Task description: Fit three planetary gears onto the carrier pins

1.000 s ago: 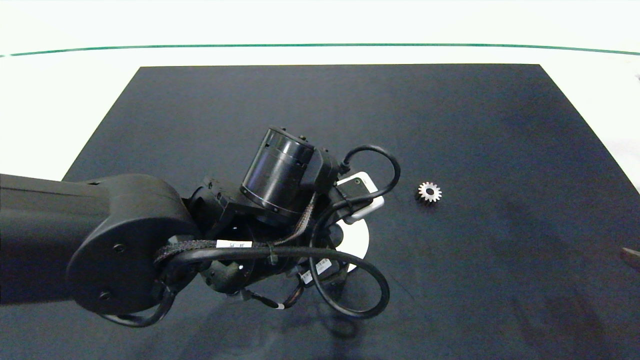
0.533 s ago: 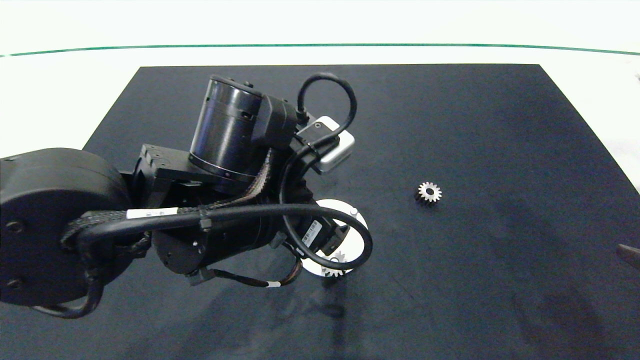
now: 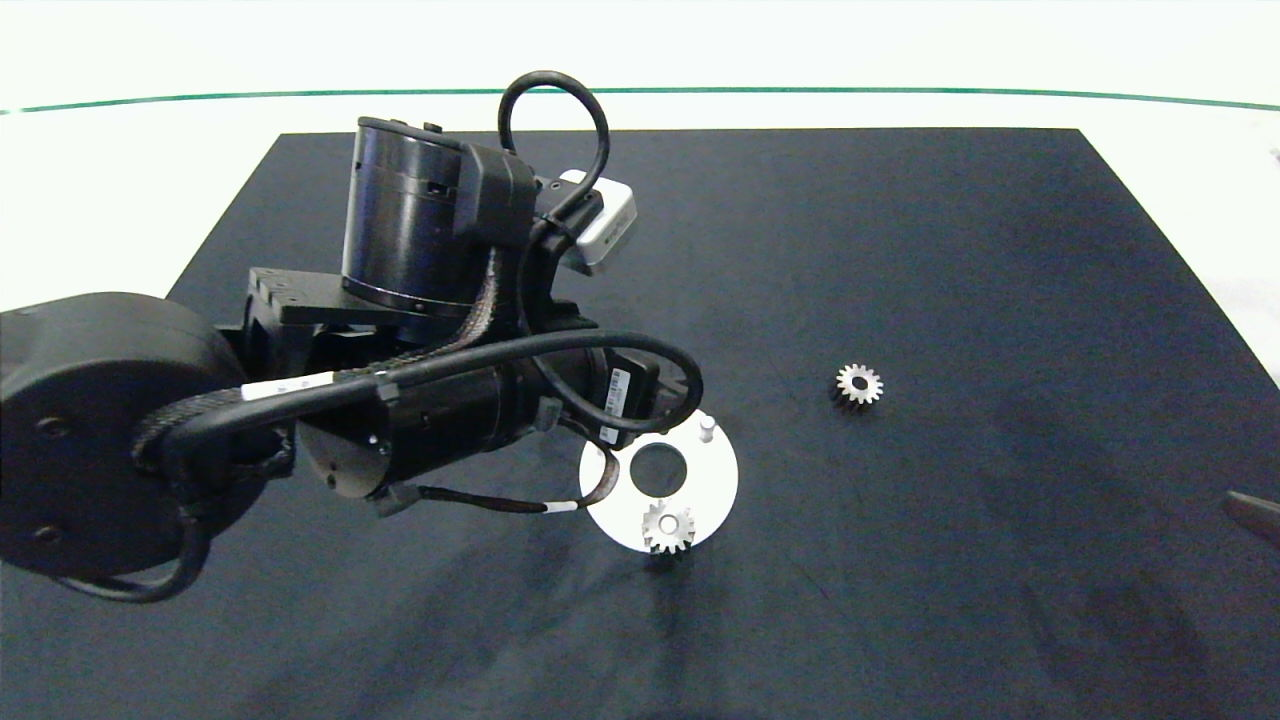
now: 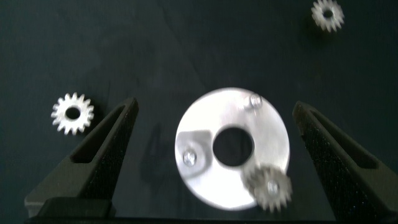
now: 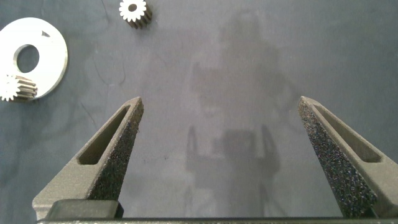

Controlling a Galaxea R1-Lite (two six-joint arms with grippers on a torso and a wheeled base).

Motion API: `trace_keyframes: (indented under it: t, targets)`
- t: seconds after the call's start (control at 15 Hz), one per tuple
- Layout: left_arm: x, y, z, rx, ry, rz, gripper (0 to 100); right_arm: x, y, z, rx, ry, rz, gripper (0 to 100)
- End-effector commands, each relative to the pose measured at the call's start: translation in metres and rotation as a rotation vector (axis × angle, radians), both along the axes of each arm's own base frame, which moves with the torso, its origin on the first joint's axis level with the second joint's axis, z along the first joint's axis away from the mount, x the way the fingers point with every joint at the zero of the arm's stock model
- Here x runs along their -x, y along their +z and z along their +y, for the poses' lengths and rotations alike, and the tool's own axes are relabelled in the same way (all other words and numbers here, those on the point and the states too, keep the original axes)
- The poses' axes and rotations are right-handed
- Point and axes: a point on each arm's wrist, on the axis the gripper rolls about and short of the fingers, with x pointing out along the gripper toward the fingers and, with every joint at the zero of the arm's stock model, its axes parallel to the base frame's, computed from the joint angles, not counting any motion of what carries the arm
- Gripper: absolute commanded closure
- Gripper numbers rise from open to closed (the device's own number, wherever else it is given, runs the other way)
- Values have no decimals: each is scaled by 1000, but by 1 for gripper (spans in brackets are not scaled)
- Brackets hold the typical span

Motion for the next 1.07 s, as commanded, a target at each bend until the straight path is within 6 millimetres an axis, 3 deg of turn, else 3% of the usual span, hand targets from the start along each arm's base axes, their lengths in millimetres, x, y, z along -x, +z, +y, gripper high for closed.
trace_keyframes:
  t: [0.07, 0.2, 0.4, 0.73, 1.07]
  targets:
    - [-24, -29, -12, -13, 29, 18, 0, 0, -1, 0, 0, 3, 3, 0]
    - [-37, -37, -13, -7, 52, 10, 0, 0, -1, 0, 0, 4, 6, 0]
    - [-48, -34, -2, -2, 93, -13, 0, 0, -1, 0, -2, 4, 6, 0]
    - [-72, -21, 37, -4, 209, -59, 0, 1, -3, 0, -2, 5, 9, 0]
    - [-71, -30, 57, -45, 225, -37, 0, 2, -4, 0, -2, 4, 6, 0]
